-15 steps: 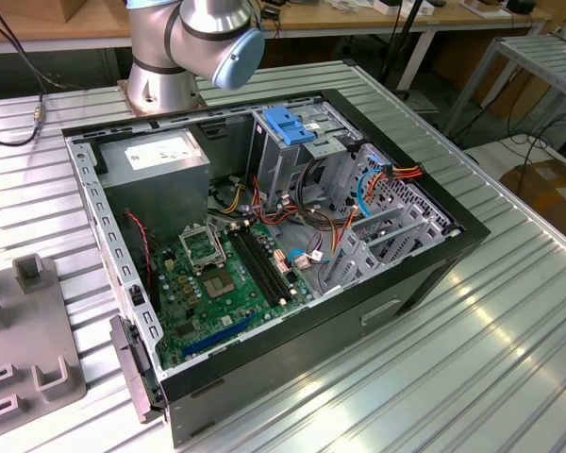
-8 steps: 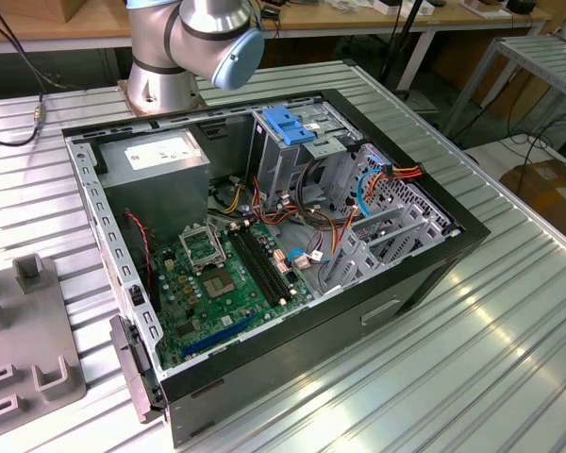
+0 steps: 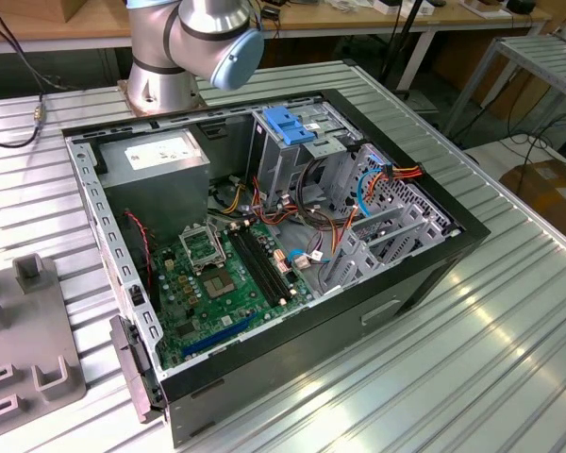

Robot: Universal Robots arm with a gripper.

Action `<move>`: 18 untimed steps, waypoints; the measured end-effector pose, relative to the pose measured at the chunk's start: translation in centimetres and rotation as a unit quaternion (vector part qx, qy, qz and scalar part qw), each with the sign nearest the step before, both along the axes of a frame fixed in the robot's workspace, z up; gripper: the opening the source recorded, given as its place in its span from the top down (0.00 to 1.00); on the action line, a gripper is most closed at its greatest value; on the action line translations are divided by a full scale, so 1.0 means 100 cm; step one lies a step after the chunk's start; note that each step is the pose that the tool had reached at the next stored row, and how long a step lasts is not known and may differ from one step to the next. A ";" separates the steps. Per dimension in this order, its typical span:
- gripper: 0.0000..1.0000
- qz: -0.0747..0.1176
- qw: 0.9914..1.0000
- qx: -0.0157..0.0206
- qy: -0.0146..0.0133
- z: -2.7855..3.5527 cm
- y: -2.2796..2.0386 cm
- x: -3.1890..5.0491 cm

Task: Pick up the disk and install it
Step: 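Pick up the disk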

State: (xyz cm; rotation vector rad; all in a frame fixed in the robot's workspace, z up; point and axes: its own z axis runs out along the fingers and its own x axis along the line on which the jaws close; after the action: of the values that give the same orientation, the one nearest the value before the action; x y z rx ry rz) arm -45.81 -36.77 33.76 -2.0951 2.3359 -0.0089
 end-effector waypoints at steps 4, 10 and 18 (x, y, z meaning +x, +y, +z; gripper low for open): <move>0.50 0.001 1.000 0.000 0.000 -0.0058 0.0007 -0.0038; 0.50 0.012 1.000 0.000 0.000 -0.0181 0.0007 -0.0057; 0.50 0.034 0.999 0.000 0.000 -0.0273 0.0007 -0.0058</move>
State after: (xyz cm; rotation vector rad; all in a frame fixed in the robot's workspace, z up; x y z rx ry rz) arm -46.40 -36.70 31.03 -2.1739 2.2623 -0.0088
